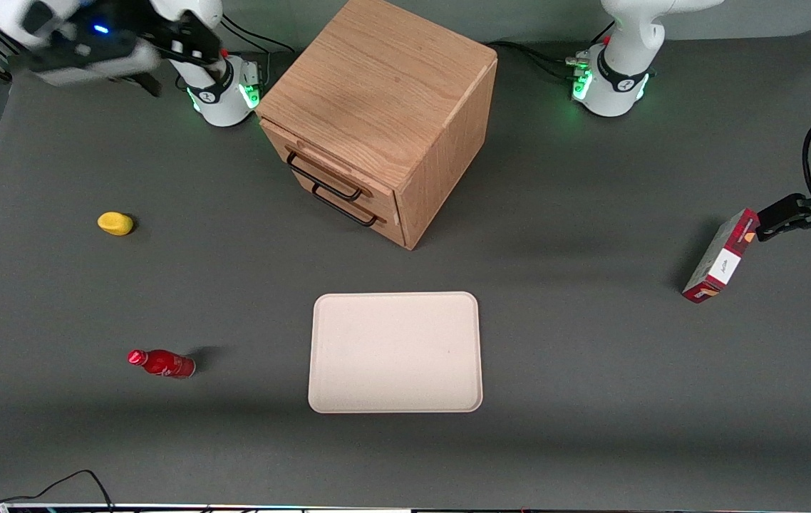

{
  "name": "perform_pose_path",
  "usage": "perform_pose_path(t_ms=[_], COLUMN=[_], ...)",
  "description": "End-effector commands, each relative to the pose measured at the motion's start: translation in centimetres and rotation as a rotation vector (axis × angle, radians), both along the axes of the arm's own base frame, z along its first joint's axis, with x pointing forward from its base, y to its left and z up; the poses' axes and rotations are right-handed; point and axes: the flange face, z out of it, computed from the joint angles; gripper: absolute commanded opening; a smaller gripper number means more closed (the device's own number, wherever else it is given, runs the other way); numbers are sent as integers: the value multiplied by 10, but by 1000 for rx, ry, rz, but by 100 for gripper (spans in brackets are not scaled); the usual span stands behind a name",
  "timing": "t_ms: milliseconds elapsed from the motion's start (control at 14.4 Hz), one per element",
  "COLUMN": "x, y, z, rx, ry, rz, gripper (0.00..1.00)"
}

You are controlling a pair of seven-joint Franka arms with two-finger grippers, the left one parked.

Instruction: Close top drawer

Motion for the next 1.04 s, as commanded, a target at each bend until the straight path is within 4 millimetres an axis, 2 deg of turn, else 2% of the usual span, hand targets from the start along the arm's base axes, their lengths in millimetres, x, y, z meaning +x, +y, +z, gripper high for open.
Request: perform_pose_path(t_ms=[0,138,208,346,415,554,969], x=[10,14,18,32,39,43,56], y=[-65,-112,-126,-148,-152,-154,-151], z=[15,15,4,-35,-57,-86,-80], rx=[-72,-62,-64,-66,-63,-60,-54], ry=[-39,-29,-7,30,16,-12,-26], rz=[-163,-241,-266,-288,-284,-271,-264], gripper=[100,100,100,100,100,100,100])
